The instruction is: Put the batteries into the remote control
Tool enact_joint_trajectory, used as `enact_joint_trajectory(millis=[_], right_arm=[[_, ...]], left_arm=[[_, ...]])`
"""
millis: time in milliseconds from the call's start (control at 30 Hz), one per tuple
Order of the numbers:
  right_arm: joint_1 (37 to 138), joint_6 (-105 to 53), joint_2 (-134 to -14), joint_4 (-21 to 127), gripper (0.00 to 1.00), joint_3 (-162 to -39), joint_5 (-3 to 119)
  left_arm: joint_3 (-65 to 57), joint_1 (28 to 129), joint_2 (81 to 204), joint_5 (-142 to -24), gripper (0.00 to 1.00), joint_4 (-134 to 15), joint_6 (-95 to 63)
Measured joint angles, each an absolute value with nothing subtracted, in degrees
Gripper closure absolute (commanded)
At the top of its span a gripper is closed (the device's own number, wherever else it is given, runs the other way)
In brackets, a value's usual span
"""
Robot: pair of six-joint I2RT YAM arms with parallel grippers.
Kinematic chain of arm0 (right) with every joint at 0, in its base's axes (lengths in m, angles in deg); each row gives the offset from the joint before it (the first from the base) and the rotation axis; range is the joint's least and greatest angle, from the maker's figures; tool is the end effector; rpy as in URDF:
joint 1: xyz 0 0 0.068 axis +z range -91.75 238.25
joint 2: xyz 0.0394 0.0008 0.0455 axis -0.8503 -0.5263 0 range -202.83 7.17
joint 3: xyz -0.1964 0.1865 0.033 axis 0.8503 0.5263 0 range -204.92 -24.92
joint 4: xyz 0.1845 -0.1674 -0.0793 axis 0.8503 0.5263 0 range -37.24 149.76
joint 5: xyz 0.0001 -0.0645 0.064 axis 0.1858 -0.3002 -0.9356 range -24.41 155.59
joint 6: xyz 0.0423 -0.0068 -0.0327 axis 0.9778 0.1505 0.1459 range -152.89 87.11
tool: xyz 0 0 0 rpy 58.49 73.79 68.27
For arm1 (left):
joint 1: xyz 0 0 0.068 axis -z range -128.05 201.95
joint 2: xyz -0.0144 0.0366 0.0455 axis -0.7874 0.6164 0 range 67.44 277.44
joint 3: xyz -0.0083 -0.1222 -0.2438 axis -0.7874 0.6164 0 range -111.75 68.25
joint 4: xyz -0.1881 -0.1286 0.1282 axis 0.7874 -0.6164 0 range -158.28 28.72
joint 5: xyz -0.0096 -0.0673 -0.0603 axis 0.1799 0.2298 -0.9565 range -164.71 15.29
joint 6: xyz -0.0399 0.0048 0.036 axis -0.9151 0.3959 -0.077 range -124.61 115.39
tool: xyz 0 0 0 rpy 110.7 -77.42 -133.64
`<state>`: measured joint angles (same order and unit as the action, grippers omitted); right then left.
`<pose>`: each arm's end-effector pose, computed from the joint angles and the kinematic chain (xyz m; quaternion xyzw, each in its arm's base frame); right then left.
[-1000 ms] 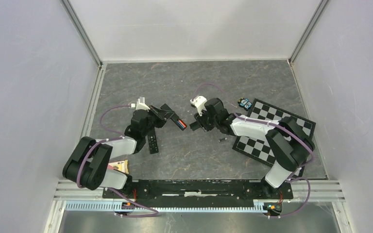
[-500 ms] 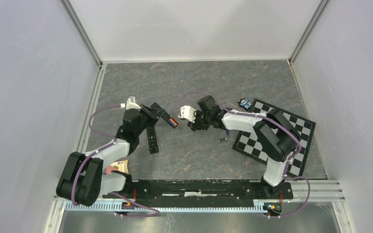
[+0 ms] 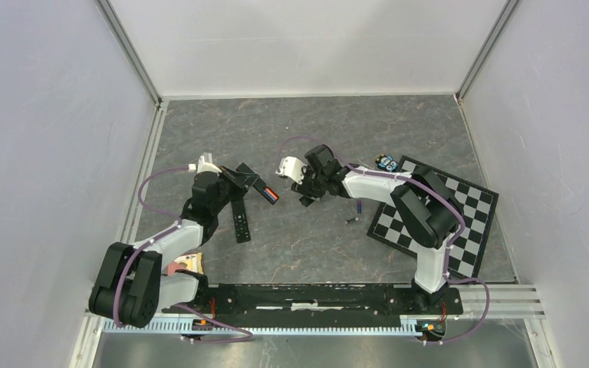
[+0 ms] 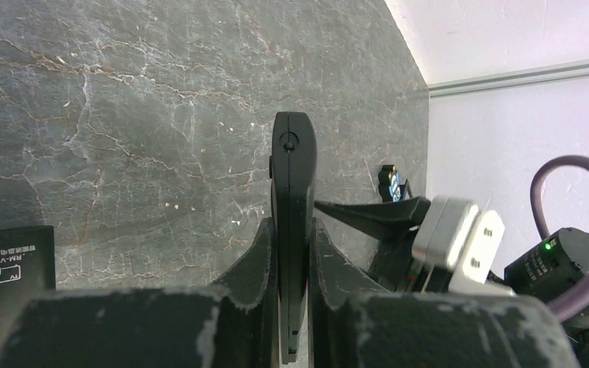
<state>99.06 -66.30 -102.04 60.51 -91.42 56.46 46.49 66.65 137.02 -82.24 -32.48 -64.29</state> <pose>0.2969 0.2639 0.1566 -0.5875 0.7318 0.0965 0.3316 0.2311 -0.0655 0.1841 -0.2755 0.7653 -0.3928 0.4291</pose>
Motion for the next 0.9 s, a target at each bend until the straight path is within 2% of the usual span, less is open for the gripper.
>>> enact_joint_trajectory(millis=[200,467,600,667,900], right_arm=[[99.0,-54.1,-102.4,54.7,0.55,-90.2,69.1],[99.0,-41.0,-101.9,54.7,0.56,-88.8,82.9],[99.0,-33.2,-99.5,59.9,0.62,-88.8,85.8],[99.0,-28.8,-97.4,61.4,0.68,-88.3,86.0],[98.6,-16.9,-93.9,60.6,0.82,-82.0,83.1]], left_arm=[[46.5,66.3,136.8,-82.6,0.98,-32.5,-63.7],[47.0,65.9,135.4,-82.8,0.98,-32.7,-63.4],[47.1,65.8,135.3,-82.8,0.98,-32.7,-63.4],[47.1,65.8,135.3,-82.8,0.98,-32.7,-63.4],[47.5,65.8,134.6,-83.3,0.98,-32.7,-63.4]])
